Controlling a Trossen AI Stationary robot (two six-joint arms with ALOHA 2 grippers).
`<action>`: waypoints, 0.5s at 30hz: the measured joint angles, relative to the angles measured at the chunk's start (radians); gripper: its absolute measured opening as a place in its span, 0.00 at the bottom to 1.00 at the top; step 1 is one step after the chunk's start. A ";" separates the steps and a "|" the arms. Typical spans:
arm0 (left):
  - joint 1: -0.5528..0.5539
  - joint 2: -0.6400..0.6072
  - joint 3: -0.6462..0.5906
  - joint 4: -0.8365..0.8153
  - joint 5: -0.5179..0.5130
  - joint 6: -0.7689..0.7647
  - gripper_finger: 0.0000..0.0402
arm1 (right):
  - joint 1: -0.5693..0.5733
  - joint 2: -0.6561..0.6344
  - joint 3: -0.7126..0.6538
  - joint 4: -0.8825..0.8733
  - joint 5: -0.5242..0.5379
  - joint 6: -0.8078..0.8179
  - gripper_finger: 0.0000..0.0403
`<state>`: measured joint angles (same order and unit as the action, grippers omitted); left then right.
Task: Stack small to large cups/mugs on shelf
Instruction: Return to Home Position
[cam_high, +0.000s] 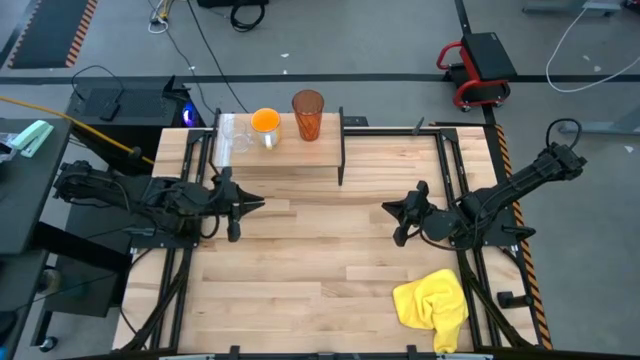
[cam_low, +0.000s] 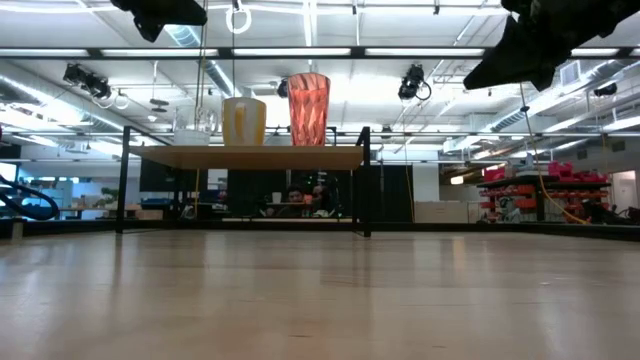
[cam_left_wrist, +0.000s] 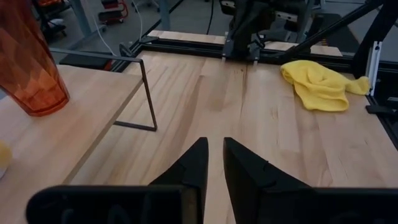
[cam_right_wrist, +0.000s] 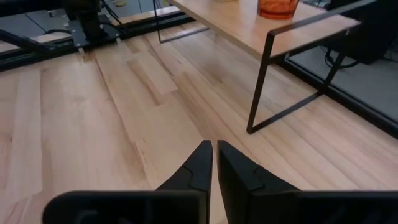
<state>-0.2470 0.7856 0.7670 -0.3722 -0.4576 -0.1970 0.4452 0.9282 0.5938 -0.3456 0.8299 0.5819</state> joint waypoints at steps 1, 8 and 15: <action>0.000 0.000 0.000 0.000 0.000 0.000 0.15 | -0.005 -0.002 0.000 0.008 0.000 -0.009 0.08; 0.000 0.000 0.000 -0.024 0.000 -0.006 0.14 | -0.029 -0.021 0.000 0.025 -0.003 -0.028 0.08; 0.000 0.000 -0.002 -0.032 0.000 -0.020 0.15 | -0.064 -0.075 0.000 0.078 -0.018 -0.026 0.08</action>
<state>-0.2472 0.7856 0.7650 -0.4043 -0.4580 -0.2166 0.3812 0.8531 0.5938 -0.2680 0.8120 0.5562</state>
